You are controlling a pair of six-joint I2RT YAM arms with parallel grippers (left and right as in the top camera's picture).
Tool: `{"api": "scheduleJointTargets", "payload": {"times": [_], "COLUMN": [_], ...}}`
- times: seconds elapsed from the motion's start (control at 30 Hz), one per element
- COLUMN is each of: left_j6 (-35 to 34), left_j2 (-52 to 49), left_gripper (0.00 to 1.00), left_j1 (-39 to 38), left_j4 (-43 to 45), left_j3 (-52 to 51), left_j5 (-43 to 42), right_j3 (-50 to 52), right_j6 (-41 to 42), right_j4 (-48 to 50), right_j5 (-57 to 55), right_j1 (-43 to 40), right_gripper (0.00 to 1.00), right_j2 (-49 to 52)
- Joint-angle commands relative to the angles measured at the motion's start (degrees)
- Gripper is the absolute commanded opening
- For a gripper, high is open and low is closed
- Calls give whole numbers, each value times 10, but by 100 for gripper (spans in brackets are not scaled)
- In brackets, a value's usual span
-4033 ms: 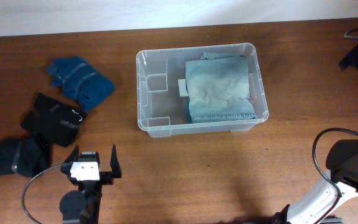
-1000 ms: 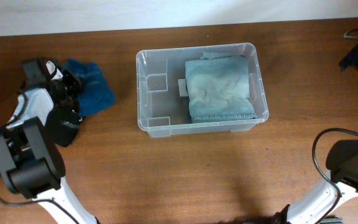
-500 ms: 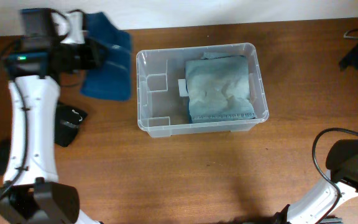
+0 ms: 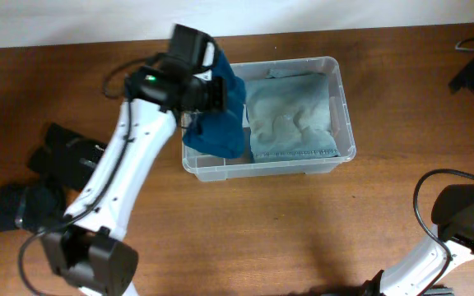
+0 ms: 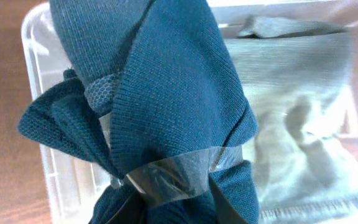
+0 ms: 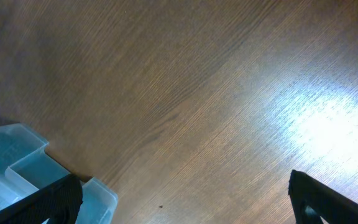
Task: Pack container
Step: 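Carry the teal shirt with the left gripper into the bin's left side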
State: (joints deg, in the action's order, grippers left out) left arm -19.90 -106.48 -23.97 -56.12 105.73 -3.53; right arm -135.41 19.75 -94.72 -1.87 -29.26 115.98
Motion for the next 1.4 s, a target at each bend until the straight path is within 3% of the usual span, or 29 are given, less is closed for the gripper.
{"api": "scheduleJointTargets", "payload": {"times": [0.0,0.23,0.27,0.33,0.37,0.4,0.43,0.53,0.8,1.0,1.07,1.17,1.27,1.37], "left_j6": [-64,-64,-64,-64,-64,-64,-61,3,9,-4,-48,-46,-5,93], "left_j2": [-27,-79,-82,-89,-92,-92,-92,-89,-43,-7,-5,-5,-5,-5], "left_gripper": [1,1,7,44,69,87,99,99,99,99,100,100,99,99], "left_j1": [-13,-18,-18,-18,-18,-18,-18,-15,62,186,261,327,380,421], "left_j4": [13,59,63,71,77,79,81,86,9,-77,-125,-129,-121,-104], "left_j3": [2,2,2,2,2,2,2,7,29,29,28,10,-16,-47], "left_j5": [79,76,76,76,76,76,75,72,72,63,62,43,43,43], "right_j3": [3,3,3,3,3,3,3,3,3,3,3,3,3,3], "right_j6": [7,7,7,7,7,7,7,7,7,7,7,7,7,7], "right_j4": [0,0,0,0,0,0,0,0,0,0,0,0,0,0], "right_j5": [-1,-1,-1,-1,-1,-1,-1,-1,-1,-1,-1,-1,-1,-1], "right_j1": [0,0,0,0,0,0,0,0,0,0,0,0,0,0], "right_gripper": [99,98,98,98,99,99,98,98,98,98,99,98,99,98], "right_j2": [-5,-5,-5,-5,-5,-5,-5,-5,-5,-5,-5,-5,-5,-5]}}
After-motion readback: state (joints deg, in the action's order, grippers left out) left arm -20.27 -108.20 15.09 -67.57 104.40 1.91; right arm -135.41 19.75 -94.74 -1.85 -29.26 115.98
